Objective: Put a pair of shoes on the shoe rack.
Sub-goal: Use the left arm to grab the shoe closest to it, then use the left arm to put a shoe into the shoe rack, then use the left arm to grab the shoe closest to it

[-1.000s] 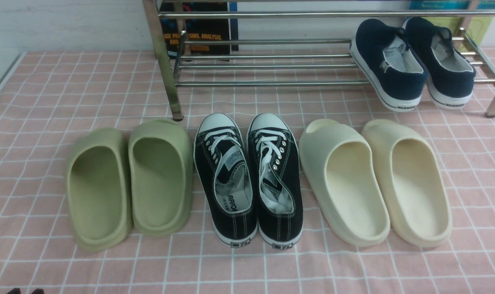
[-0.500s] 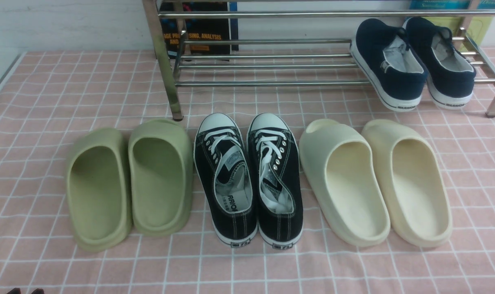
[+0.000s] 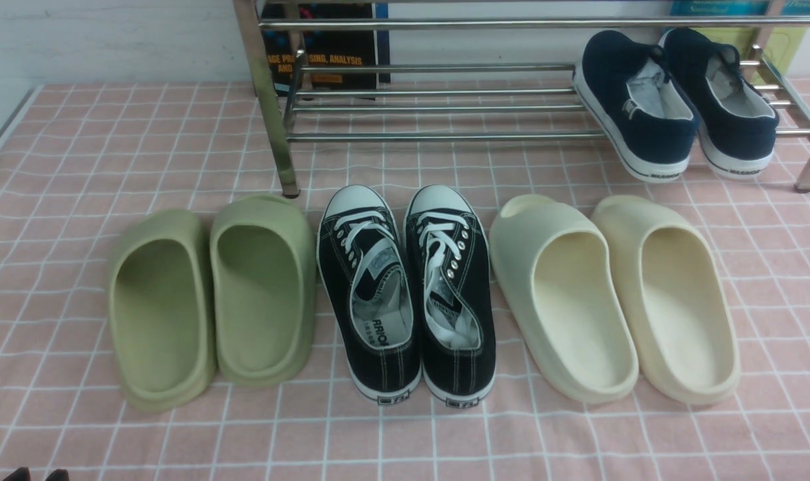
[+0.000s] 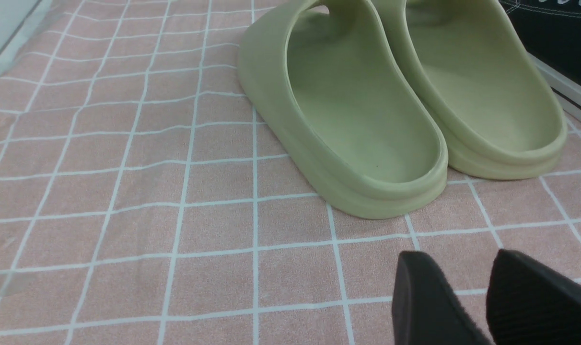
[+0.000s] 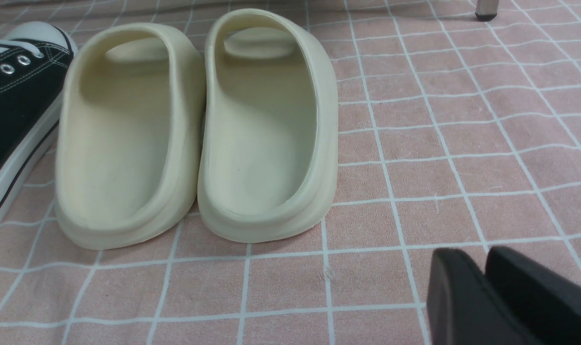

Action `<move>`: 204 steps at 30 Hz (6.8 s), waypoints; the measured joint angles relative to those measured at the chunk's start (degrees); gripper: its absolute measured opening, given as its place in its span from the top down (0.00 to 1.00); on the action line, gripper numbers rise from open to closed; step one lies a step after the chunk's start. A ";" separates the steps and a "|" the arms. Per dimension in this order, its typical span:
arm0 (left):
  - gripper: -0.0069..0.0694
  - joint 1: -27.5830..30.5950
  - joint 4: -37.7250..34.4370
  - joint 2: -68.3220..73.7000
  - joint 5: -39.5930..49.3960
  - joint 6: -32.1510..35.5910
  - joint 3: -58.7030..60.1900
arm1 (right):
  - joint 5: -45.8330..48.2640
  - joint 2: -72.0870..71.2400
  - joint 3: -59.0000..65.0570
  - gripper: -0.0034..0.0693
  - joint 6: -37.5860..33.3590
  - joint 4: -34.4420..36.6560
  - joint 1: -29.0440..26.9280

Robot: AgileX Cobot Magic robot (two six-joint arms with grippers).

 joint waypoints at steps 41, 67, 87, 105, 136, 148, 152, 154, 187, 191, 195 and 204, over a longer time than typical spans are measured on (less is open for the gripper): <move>0.91 -0.19 -12.74 49.03 2.04 -0.87 -37.59 | 0.00 0.00 0.00 0.76 0.00 0.00 0.00; 0.19 -27.65 13.03 98.99 5.96 -28.60 -63.84 | 0.00 0.00 0.00 0.72 0.00 -0.05 0.00; 0.89 -27.61 13.83 100.25 7.55 -29.70 -66.46 | 0.00 0.00 0.00 0.68 0.00 -0.05 0.00; 0.89 -27.66 26.91 112.97 10.65 -39.96 -92.84 | 0.00 0.00 0.00 0.66 0.00 -0.05 0.00; 0.76 -22.58 37.63 126.01 1.85 -60.24 -109.71 | 0.00 0.00 0.00 0.63 0.00 0.00 0.00; 0.36 -25.69 35.81 118.98 10.15 -53.80 -110.05 | 0.02 0.00 0.00 0.63 0.00 0.00 0.00; 0.37 -29.10 35.38 112.82 20.15 -42.47 -110.27 | 0.02 0.00 0.00 0.62 0.00 0.00 0.00; 0.38 -30.38 34.78 110.56 24.79 -38.49 -110.37 | 0.02 0.00 0.00 0.62 0.00 0.00 0.00; 0.31 -36.96 14.24 104.75 2.93 -37.35 -71.39 | 0.02 0.00 0.00 0.62 0.00 0.00 0.00; 0.42 -36.96 14.40 108.17 0.27 -37.57 -71.39 | 0.02 0.00 0.00 0.62 0.00 0.00 0.00; 0.65 -36.96 14.90 109.78 -0.49 -39.02 -71.39 | 0.02 0.00 0.00 0.62 0.00 0.00 0.00; 0.88 -36.77 14.99 108.37 5.95 -41.04 -75.61 | 0.02 0.00 0.00 0.62 0.00 0.00 0.00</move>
